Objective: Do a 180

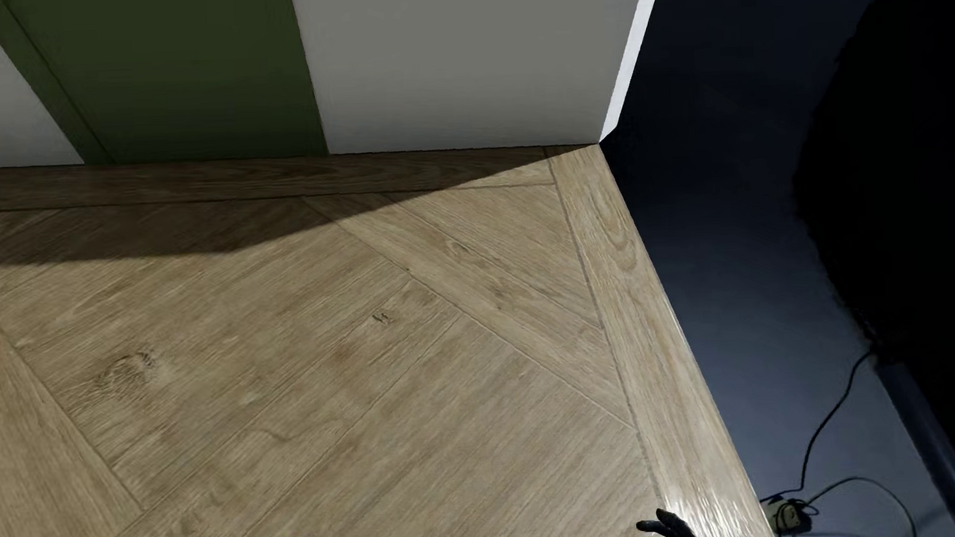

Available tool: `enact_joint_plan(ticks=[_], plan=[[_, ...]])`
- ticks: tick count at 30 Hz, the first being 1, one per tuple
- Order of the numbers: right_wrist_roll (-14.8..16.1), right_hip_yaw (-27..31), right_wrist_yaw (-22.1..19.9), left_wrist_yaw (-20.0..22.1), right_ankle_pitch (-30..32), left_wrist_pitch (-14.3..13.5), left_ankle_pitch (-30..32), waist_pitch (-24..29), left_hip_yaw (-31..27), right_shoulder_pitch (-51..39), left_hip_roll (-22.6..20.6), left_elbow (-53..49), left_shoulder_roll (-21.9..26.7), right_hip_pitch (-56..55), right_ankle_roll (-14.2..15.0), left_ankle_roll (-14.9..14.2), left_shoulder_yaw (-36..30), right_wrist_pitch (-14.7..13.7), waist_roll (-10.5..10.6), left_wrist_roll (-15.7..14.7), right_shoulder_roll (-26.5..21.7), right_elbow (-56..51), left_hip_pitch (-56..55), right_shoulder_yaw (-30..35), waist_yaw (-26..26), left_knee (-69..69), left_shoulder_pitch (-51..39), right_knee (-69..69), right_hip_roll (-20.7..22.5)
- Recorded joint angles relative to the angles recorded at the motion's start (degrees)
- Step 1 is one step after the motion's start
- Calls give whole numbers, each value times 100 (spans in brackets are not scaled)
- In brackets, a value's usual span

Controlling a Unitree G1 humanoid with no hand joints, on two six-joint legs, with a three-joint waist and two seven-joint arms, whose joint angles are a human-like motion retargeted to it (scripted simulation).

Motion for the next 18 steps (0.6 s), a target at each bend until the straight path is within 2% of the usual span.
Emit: enact_joint_plan(ticks=[1, 3, 4, 5, 6, 7, 8, 9, 11, 12, 13, 14, 15, 16, 17, 18], plan=[[-24, -269, -115, -135, -89, 108, -308, -14, 225, -113, 185, -47, 110, 81, -11, -87, 3, 32, 137, 9, 33, -171, -53, 45, 110, 245, 2, 43, -73], [-256, -586, -187, -550, -318, 210, -139, -113, 369, -210, 295, 64, 435, 230, 38, 0, 130, -67, 336, 249, 280, -352, -61, 103, 129, 301, 87, 212, -303], [-394, -642, -205, -694, -437, 297, -148, -116, 316, -212, 144, 127, 508, 272, 77, 195, 202, -142, 376, 405, 370, -406, -35, 231, 97, 323, 12, 344, -446], [-461, -569, -254, -755, -573, 350, -150, -121, 227, -268, 1, 201, 492, 262, 7, 206, 230, -194, 396, 516, 488, -351, -75, 358, 35, 376, -107, 506, -506], [-432, -294, -298, -726, -733, 324, -102, -91, 152, -349, -133, 192, 458, 200, -530, 207, 137, -210, 369, 559, 467, -289, -95, 508, 9, 354, -153, 715, -441], [-359, -214, -320, -610, -734, 328, 16, -88, 80, -241, -212, -79, 409, 320, -355, 193, 36, -240, 344, 522, 388, -198, -21, 221, 114, 161, -73, 551, -403], [-276, -257, -401, -450, -619, 265, 136, -166, 43, -105, -205, -127, 255, 465, 150, 172, 14, -248, 354, 446, 344, -137, 10, 83, 204, -45, 2, 245, -401], [-183, -442, -516, -315, -577, 262, 227, -166, 140, 11, -57, -175, 121, 628, 126, 162, 128, -188, 412, 349, 388, -404, 52, 74, 247, -162, 27, 78, -413], [-55, -819, -532, -230, -721, 337, -175, -237, 472, 67, 310, -250, 252, 755, 125, 107, 70, -203, 488, 200, 424, -404, -146, 118, 272, 167, -118, 143, -515], [-37, -846, -445, -259, -911, 285, 101, -210, 525, -14, 387, -12, 310, 739, 161, 43, 191, -201, 523, 222, 325, -427, -256, 236, 58, 301, -244, 439, -577], [-29, -668, -349, -265, -837, 210, 86, -167, 431, -112, 226, 104, 416, 426, -65, 173, 60, -192, 454, 297, 279, -352, -361, 402, -188, 408, -237, 1089, -625], [-26, -407, -251, -235, -544, 147, 140, -112, 319, -17, 87, 65, 427, 152, -342, 164, 21, -200, 362, 369, 276, -187, -363, 468, -333, 363, -180, 1644, -574], [-11, -72, -148, -168, -246, 24, 268, -66, 181, 194, -35, 144, 436, -34, -842, 132, 10, -113, 252, 399, 239, -254, -331, 450, -356, 189, -169, 1961, -380], [-18, 116, -8, -58, -577, -35, 465, -58, 50, 333, -189, 113, 387, -4, -1181, 89, 11, 13, 88, 393, 185, -302, -300, 121, -291, -103, -86, 1551, -175], [-47, 138, 56, 28, -1002, -44, 370, -123, 46, 494, -202, -49, 305, 245, -538, 17, 33, 53, 14, 333, 78, -75, -379, -107, -15, -134, 34, 651, -72], [-88, -105, -20, 58, -894, -30, -86, -93, 213, 371, 10, -66, 253, 443, -29, -62, 23, 120, 163, 231, -17, 121, -376, -14, 219, 167, 131, 408, -54]])
